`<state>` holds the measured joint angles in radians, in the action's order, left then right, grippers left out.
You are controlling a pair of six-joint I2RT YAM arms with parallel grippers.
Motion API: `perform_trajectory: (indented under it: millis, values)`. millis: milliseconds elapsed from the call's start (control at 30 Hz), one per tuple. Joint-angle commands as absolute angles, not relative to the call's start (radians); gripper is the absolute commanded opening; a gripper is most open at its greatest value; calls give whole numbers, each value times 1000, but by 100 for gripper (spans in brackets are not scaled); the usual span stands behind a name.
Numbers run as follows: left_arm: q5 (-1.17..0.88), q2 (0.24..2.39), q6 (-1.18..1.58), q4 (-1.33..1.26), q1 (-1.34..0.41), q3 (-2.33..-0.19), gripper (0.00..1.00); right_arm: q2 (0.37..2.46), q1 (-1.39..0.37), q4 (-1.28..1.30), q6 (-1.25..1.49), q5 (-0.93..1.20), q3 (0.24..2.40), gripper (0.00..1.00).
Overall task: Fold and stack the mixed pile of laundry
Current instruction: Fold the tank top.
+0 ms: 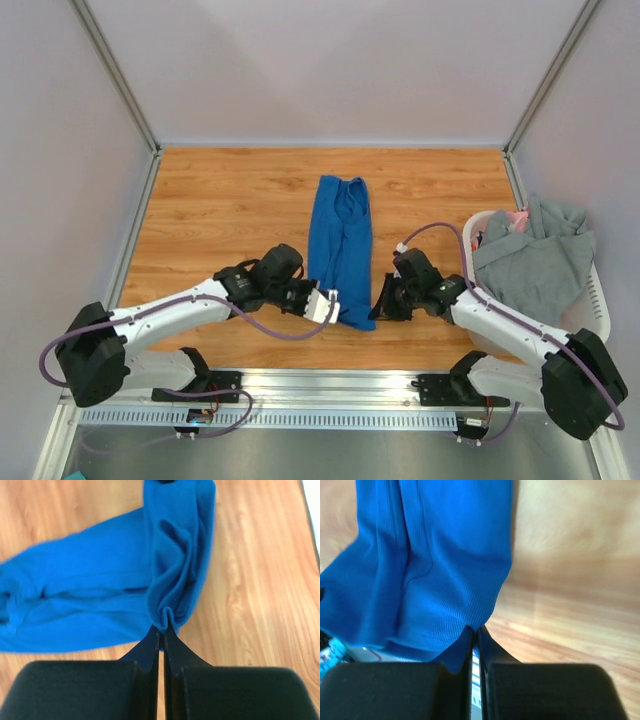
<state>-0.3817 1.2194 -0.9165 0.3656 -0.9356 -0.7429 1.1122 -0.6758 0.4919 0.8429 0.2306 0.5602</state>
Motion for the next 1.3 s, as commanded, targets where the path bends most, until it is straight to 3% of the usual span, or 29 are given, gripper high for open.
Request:
perform_trajectory:
  millis: [0, 233, 500, 733, 1067, 1133, 1200, 1233, 1267]
  values:
    - [-420, 1245, -735, 382, -867, -811, 0, 1147, -589, 502, 770, 252, 630, 0]
    - [-491, 1406, -577, 218, -649, -934, 0, 1366, -456, 528, 716, 252, 866, 0]
    - [-580, 1551, -531, -70, -500, -928, 0, 1655, -362, 552, 687, 314, 1100, 0]
    - [-656, 1637, -535, -276, -460, -897, 0, 1749, -336, 552, 703, 307, 1196, 0]
    - [-667, 1701, -525, -267, -460, -934, 0, 1822, -308, 522, 704, 331, 1213, 1]
    - [-634, 1716, -538, -249, -459, -942, 0, 1838, -305, 523, 701, 327, 1232, 8]
    - [-611, 1727, -538, -238, -459, -945, 11, 1844, -296, 534, 699, 318, 1241, 18]
    - [-601, 1729, -531, -236, -459, -948, 18, 1842, -288, 541, 693, 295, 1249, 28]
    - [-598, 1732, -525, -238, -457, -953, 35, 1832, -287, 551, 687, 278, 1255, 34]
